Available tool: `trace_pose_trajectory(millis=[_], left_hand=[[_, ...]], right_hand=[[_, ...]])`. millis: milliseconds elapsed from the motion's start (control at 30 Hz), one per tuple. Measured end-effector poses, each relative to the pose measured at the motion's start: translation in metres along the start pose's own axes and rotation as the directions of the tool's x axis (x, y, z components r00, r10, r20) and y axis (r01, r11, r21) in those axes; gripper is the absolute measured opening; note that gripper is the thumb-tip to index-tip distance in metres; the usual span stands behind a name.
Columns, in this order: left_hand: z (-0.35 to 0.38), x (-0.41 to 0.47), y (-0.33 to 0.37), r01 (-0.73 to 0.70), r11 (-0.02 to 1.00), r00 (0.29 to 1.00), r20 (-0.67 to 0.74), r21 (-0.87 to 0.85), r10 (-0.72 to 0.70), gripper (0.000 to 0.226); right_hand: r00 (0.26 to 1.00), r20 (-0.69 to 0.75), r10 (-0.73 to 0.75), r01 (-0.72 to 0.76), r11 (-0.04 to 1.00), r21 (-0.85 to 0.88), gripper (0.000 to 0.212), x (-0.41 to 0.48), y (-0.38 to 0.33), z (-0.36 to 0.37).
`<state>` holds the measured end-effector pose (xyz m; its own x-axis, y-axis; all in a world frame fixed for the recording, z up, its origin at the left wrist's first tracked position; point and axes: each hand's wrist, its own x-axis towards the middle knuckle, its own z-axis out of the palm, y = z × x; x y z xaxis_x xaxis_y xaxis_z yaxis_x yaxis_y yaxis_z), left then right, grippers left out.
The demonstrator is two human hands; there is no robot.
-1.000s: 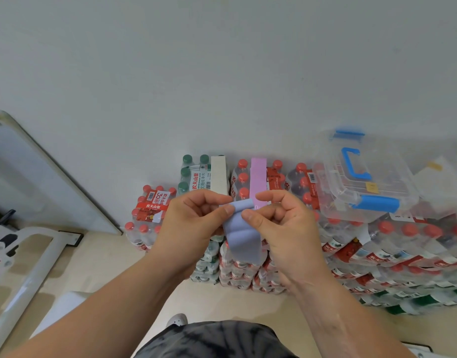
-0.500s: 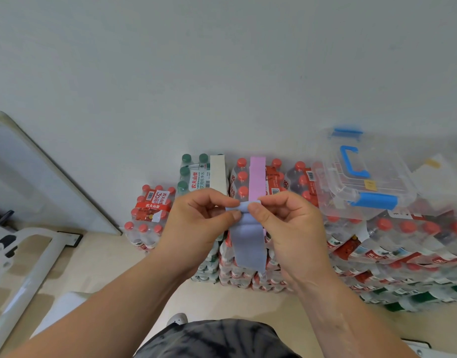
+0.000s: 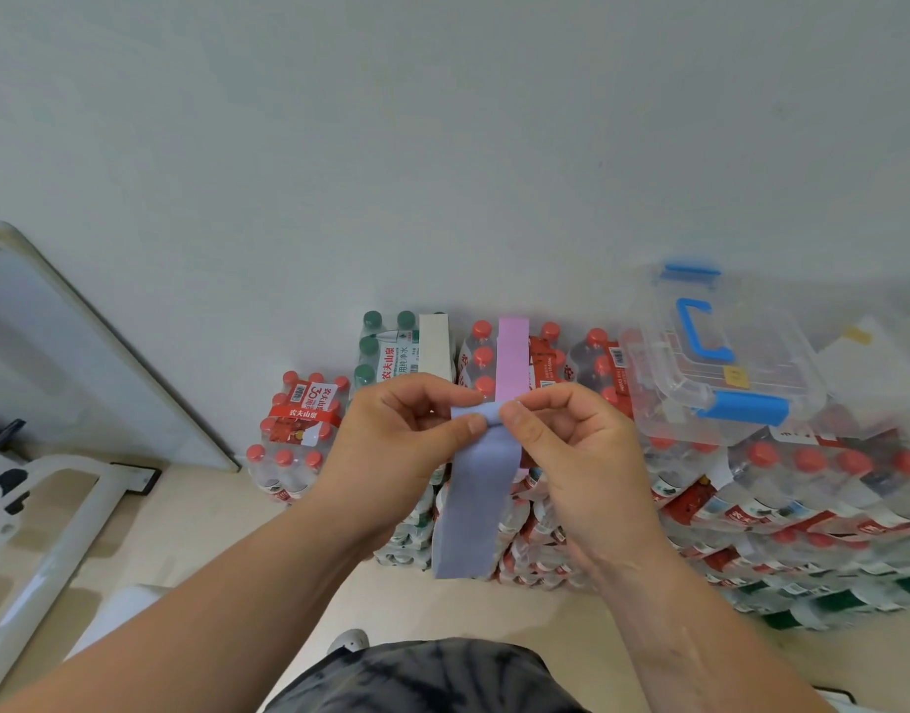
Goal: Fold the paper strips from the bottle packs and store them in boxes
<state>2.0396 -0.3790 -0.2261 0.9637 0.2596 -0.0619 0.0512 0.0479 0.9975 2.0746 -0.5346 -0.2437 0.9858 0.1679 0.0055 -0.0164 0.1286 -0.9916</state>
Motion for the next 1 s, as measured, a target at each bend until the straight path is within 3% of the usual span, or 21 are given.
trace_pose_trajectory(millis=[100,233,600,867,1000], left_hand=[[0.001,-0.001,0.002,0.002,1.0,1.0,0.004,-0.006,-0.002,0.024],[0.001,0.0,0.002,0.011,1.0,1.0,0.018,-0.024,-0.01,0.031],[0.006,0.004,0.0,0.029,0.997,0.999,-0.026,-0.065,-0.031,0.021],[0.009,0.01,0.0,-0.108,0.974,0.989,-0.078,0.201,0.125,0.023],[0.017,0.01,-0.002,-0.147,0.961,0.982,-0.082,0.235,0.17,0.027]], right_hand=[[1.0,0.003,-0.008,0.008,1.0,-0.012,0.007,0.001,0.001,-0.001],[1.0,-0.018,-0.02,0.019,0.998,-0.065,0.011,0.002,0.004,-0.004],[0.999,0.016,-0.052,0.053,0.995,-0.085,0.023,0.001,0.004,-0.004],[1.0,0.017,-0.024,0.025,0.998,-0.066,0.022,0.012,0.006,-0.012],[0.999,-0.02,-0.029,0.028,0.998,-0.054,0.02,0.013,0.004,-0.015]])
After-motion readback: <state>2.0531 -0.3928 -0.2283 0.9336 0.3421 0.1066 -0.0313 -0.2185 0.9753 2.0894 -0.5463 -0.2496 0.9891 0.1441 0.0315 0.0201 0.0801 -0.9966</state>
